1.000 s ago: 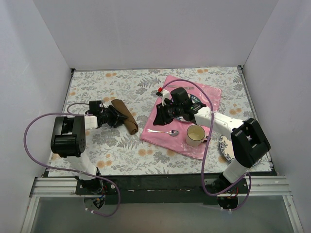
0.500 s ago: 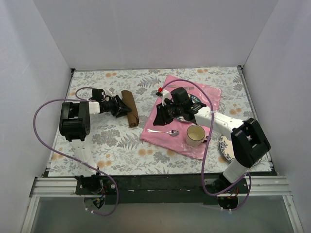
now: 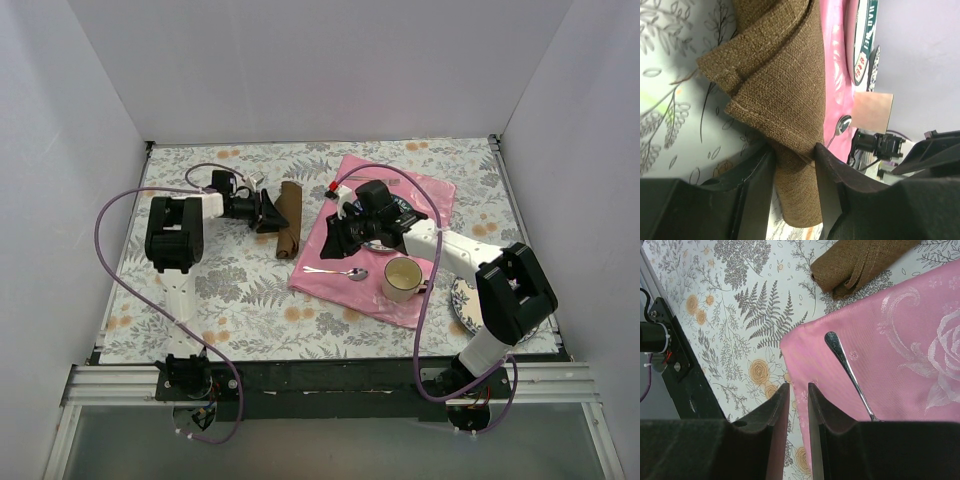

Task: Fold the napkin, place the utensils inside, and roll it up
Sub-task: Roll the napkin with the utensil

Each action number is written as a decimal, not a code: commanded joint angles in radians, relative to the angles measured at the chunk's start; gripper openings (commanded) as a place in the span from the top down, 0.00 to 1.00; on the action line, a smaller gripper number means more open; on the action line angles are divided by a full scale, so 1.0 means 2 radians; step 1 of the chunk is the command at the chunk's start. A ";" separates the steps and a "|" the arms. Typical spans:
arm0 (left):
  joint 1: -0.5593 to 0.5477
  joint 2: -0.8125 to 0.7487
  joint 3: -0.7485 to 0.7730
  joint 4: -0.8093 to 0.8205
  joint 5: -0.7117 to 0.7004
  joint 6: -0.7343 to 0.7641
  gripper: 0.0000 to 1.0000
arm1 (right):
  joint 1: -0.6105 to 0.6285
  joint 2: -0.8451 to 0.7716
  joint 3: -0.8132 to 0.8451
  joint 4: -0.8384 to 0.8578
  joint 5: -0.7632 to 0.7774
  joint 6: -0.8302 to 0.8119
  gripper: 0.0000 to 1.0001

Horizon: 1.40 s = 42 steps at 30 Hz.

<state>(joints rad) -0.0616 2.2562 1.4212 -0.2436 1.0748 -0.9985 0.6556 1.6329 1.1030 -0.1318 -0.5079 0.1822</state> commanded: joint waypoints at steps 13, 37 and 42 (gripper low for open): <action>-0.004 0.107 0.165 -0.212 -0.039 0.164 0.57 | -0.026 -0.049 0.003 -0.028 -0.021 -0.020 0.72; 0.008 -0.255 0.064 -0.210 -0.310 -0.028 0.21 | -0.027 -0.112 0.005 -0.092 0.077 -0.020 0.71; -0.119 -0.343 0.034 -0.139 -0.349 -0.084 0.21 | -0.029 -0.186 -0.009 -0.143 0.215 -0.007 0.65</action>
<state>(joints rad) -0.0933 1.7176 1.5215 -0.6308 0.4515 -1.0691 0.6041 1.3960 1.0954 -0.3264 -0.3134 0.1562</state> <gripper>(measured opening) 0.787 0.324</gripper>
